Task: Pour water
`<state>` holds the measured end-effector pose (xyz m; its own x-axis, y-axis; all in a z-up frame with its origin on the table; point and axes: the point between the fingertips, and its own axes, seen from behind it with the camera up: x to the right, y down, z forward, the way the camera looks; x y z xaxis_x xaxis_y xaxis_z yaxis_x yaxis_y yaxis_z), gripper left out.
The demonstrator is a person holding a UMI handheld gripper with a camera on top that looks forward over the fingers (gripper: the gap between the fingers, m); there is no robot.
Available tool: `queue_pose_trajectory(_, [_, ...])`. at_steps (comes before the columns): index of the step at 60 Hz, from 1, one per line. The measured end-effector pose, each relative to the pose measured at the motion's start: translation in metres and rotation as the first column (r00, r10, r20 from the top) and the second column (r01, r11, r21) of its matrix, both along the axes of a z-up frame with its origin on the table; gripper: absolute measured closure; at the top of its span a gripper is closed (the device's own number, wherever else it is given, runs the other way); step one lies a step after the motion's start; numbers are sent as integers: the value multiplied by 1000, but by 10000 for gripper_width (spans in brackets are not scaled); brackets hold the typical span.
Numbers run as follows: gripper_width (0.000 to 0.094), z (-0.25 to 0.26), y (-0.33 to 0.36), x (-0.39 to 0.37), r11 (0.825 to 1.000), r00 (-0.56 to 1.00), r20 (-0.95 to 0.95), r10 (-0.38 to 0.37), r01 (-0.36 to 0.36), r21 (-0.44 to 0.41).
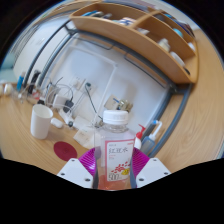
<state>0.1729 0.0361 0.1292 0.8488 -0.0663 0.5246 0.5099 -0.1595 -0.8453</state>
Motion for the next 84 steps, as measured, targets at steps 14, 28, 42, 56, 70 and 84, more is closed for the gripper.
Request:
queue_pose_trajectory(14, [499, 42, 41, -63, 998, 766, 641, 53, -57, -14])
queue_pose_trajectory(28, [498, 53, 72, -119, 991, 387, 915, 111, -113, -73])
queue_pose_trajectory(42, [498, 59, 80, -145, 989, -40, 995, 87, -120, -92])
queue_pose_trajectory(56, [499, 47, 86, -155, 988, -193, 976, 100, -96, -121])
queue_pose_trajectory(70, [498, 43, 89, -152, 989, -188, 977, 103, -85, -121])
queue_pose_trajectory(84, [497, 57, 74, -141, 988, 468, 872, 142, -125, -93])
